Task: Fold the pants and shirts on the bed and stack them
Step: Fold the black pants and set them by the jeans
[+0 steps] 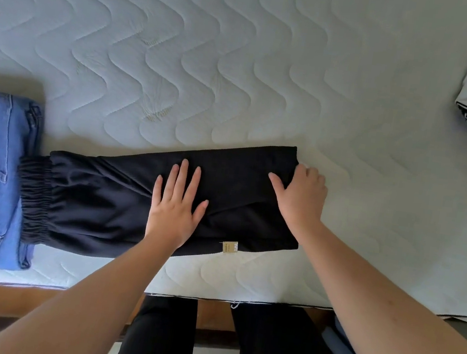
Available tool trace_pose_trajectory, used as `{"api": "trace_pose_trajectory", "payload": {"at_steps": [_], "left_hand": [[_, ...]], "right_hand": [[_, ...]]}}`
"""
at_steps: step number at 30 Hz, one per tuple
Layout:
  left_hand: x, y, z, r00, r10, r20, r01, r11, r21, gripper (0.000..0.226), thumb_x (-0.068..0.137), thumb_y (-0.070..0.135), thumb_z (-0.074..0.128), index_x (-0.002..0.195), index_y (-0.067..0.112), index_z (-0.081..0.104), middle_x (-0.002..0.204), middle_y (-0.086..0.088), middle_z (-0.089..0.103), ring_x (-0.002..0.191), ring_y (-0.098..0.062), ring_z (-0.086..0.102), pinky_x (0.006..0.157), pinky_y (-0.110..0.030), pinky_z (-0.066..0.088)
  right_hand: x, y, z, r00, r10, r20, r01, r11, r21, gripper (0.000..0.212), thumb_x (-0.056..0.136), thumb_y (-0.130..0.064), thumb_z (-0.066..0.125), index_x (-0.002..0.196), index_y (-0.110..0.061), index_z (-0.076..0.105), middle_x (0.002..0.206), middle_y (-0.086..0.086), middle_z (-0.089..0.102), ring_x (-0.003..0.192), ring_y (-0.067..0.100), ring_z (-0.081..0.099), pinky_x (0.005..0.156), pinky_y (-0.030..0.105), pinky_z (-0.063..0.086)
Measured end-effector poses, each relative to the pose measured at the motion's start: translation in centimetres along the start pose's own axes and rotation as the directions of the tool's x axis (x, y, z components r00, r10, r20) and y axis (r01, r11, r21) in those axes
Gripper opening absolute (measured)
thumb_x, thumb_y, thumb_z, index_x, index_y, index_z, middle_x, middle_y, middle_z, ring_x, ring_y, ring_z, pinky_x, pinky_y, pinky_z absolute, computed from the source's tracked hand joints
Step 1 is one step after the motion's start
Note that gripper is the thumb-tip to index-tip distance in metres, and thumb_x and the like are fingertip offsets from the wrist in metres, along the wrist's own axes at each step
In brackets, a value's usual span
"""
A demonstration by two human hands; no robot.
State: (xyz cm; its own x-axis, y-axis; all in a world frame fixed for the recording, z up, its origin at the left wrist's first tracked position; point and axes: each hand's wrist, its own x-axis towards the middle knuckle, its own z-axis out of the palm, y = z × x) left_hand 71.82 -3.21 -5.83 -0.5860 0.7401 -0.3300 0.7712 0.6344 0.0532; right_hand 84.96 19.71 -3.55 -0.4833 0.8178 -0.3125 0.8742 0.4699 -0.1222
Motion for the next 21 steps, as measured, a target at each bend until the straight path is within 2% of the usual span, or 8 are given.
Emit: {"api": "trace_pose_trajectory", "payload": {"at_steps": [2,3,5,11,14,16,19,21], "left_hand": [[0.2,0.4,-0.1,0.999,-0.007,0.036,0.007,1.0,0.003,0.069,0.101,0.054,0.019,0.159,0.018,0.012,0.166,-0.012,0.006,0.152,-0.03,0.01,0.122,-0.053,0.013],[0.4,0.6,-0.1,0.999,-0.01,0.047,0.009,1.0,0.008,0.068,0.101,0.054,0.018,0.159,0.019,0.011,0.166,-0.012,0.005,0.152,-0.03,0.008,0.122,-0.053,0.011],[0.9,1.1,-0.1,0.998,-0.013,0.053,0.013,1.0,0.01,0.064,0.104,0.054,0.016,0.159,0.021,0.007,0.166,-0.011,0.004,0.153,-0.029,0.005,0.122,-0.053,0.008],[3.8,6.1,-1.1,0.993,0.108,0.049,-0.108,0.994,0.005,0.067,0.102,0.058,0.016,0.159,0.026,0.001,0.166,-0.009,0.001,0.153,-0.027,0.002,0.122,-0.053,0.0],[5.5,9.6,-1.9,0.968,0.249,0.031,-0.25,0.968,0.025,0.064,0.102,0.057,0.018,0.158,0.031,0.001,0.166,-0.007,0.001,0.153,-0.027,-0.001,0.121,-0.055,-0.003],[6.2,10.9,-2.3,0.957,0.288,0.01,-0.289,0.957,0.037,0.064,0.101,0.056,0.023,0.158,0.033,0.003,0.166,-0.006,0.0,0.153,-0.028,-0.001,0.12,-0.057,-0.003],[6.7,10.4,-2.4,0.959,0.283,0.019,-0.284,0.957,0.063,0.066,0.1,0.058,0.022,0.157,0.035,-0.002,0.166,-0.006,-0.006,0.153,-0.029,-0.005,0.119,-0.059,-0.005],[6.9,9.0,-2.3,0.947,0.319,0.047,-0.322,0.94,0.111,0.068,0.099,0.062,0.02,0.156,0.037,-0.008,0.166,-0.006,-0.009,0.152,-0.029,-0.008,0.119,-0.059,-0.005]], "right_hand": [[-0.4,0.1,-0.2,0.998,-0.065,-0.01,0.065,0.996,0.068,0.049,0.098,-0.053,0.045,0.113,-0.008,0.055,0.093,0.009,0.062,0.085,0.028,0.059,0.069,0.035,0.046],[-0.4,0.3,-0.4,0.998,-0.059,0.014,0.057,0.992,0.115,0.046,0.098,-0.052,0.044,0.113,-0.01,0.053,0.083,0.006,0.061,0.073,0.025,0.059,0.06,0.034,0.044],[-0.2,1.0,-0.6,0.998,-0.042,0.052,0.034,0.987,0.154,0.047,0.098,-0.053,0.043,0.118,-0.011,0.05,0.072,0.004,0.06,0.057,0.023,0.052,0.051,0.03,0.037],[1.3,6.6,-2.0,0.997,0.069,0.017,-0.071,0.955,0.287,0.046,0.097,-0.05,0.049,0.112,-0.007,0.046,0.065,-0.001,0.049,0.057,0.026,0.052,0.048,0.031,0.032],[2.3,11.3,-3.1,0.986,0.164,0.032,-0.166,0.937,0.308,0.045,0.098,-0.049,0.048,0.11,-0.006,0.044,0.075,0.004,0.054,0.068,0.033,0.058,0.056,0.034,0.038],[2.8,13.9,-3.6,0.976,0.197,0.087,-0.214,0.931,0.294,0.044,0.101,-0.046,0.043,0.119,-0.006,0.044,0.085,0.01,0.059,0.08,0.037,0.062,0.063,0.036,0.041],[3.0,15.7,-4.3,0.964,0.156,0.215,-0.218,0.927,0.305,0.045,0.105,-0.039,0.035,0.141,-0.012,0.037,0.112,0.017,0.064,0.1,0.04,0.061,0.08,0.04,0.047],[2.7,15.6,-4.9,0.955,0.123,0.268,-0.216,0.912,0.349,0.046,0.105,-0.036,0.036,0.146,-0.015,0.034,0.121,0.015,0.062,0.108,0.037,0.06,0.089,0.039,0.048]]}}
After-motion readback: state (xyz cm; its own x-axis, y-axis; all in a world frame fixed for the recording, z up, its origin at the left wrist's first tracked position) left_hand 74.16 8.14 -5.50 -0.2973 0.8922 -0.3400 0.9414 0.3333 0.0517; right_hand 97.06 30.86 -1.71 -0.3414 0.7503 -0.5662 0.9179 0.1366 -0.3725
